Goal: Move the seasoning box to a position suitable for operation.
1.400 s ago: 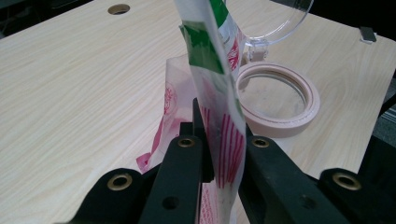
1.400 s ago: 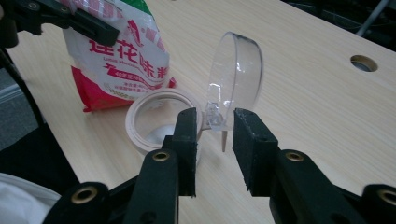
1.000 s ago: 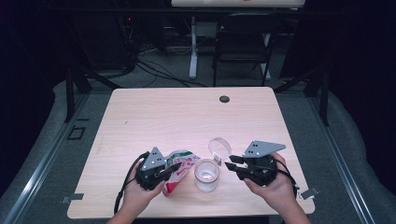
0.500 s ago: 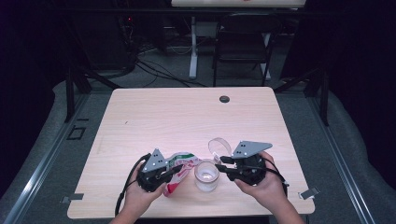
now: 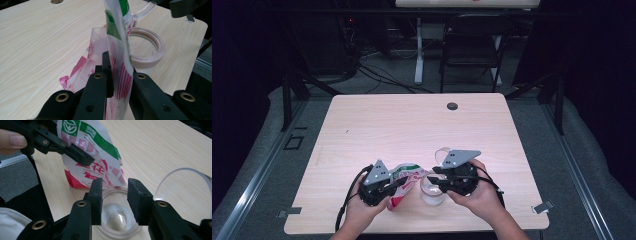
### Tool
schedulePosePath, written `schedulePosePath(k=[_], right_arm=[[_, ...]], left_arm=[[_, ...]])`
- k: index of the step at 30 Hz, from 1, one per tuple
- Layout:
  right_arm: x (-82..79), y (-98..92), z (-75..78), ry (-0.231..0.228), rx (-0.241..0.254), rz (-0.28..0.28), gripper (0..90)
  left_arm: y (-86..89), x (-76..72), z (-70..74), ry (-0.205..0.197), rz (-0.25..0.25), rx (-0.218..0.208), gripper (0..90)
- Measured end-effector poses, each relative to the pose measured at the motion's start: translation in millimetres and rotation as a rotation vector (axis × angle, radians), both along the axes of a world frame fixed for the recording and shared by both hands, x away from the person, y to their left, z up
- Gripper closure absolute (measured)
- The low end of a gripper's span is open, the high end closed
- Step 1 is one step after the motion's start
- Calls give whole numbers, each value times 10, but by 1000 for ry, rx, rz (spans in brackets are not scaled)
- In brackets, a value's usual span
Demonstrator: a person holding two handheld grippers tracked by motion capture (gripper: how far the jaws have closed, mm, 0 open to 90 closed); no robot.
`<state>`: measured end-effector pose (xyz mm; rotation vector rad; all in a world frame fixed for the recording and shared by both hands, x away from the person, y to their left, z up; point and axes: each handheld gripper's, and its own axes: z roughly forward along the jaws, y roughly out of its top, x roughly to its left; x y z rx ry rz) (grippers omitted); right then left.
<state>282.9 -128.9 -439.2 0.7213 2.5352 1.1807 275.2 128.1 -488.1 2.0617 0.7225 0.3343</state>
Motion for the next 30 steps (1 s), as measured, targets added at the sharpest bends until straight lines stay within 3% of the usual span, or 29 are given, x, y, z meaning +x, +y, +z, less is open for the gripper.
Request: schedulePosePath(k=[11, 30], right_arm=[[133, 270, -5, -14, -13, 32, 622], [275, 417, -101, 8, -30, 73, 558]], left_arm=[[25, 0, 8, 5, 3, -9, 867], [22, 5, 6, 3, -7, -8, 868]])
